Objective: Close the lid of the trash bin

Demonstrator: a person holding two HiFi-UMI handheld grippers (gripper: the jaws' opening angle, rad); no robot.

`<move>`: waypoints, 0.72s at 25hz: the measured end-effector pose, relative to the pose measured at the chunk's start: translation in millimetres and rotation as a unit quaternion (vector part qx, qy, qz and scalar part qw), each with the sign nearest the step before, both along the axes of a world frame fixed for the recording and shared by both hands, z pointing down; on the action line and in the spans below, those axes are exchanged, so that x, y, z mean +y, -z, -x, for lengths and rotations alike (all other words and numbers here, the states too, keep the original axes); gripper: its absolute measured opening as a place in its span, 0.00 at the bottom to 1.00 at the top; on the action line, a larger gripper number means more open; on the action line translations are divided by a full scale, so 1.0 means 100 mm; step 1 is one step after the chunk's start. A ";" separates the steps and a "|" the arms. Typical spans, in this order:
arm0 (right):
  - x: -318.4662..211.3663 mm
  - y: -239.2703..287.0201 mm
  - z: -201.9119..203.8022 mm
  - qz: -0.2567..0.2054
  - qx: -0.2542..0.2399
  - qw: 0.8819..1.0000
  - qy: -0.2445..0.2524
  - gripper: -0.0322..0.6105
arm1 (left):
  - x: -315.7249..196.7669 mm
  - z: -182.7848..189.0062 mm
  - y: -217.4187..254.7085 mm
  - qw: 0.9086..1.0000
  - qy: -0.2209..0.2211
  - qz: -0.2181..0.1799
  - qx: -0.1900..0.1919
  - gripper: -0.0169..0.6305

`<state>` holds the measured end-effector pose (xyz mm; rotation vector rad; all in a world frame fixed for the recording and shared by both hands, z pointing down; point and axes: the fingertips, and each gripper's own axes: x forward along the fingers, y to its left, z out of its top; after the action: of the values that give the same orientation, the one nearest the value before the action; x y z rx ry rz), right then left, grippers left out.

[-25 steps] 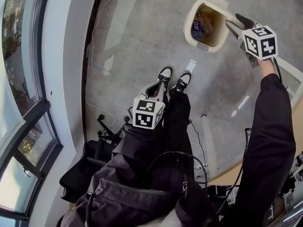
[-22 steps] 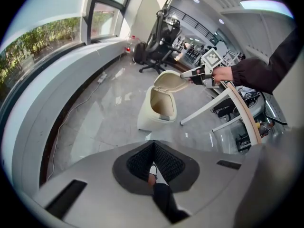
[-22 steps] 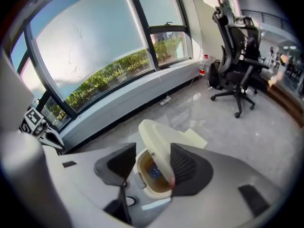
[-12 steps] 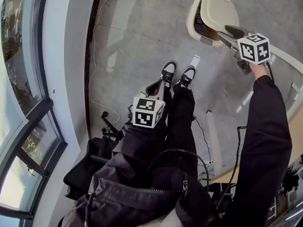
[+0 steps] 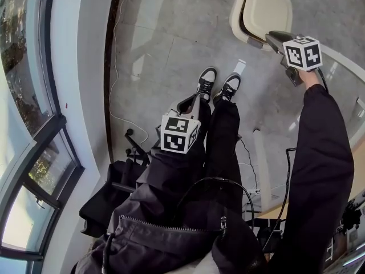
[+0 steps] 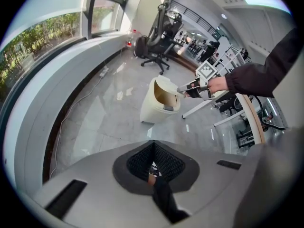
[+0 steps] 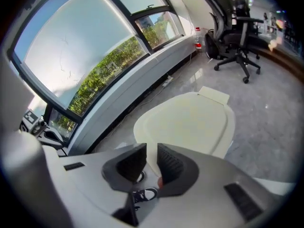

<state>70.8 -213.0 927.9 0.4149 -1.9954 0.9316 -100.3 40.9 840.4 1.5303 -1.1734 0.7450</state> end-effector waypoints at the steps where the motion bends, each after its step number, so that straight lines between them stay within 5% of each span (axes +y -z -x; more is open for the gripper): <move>1: 0.02 -0.04 0.00 -0.008 0.011 1.000 0.009 0.16 | 0.01 0.00 0.00 1.000 0.000 0.000 0.000 0.02; 9: 0.11 -0.39 0.01 -0.054 0.080 0.994 0.048 0.07 | 0.02 0.00 -0.03 1.000 0.000 -0.002 0.002 0.02; 18: 0.15 -0.66 0.02 -0.053 0.115 0.990 0.056 0.06 | -0.02 0.03 -0.03 1.000 0.007 -0.002 0.008 0.02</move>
<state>68.8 -197.7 994.4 0.4448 -1.8420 0.6780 -103.7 39.4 843.6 1.5266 -1.1724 0.7196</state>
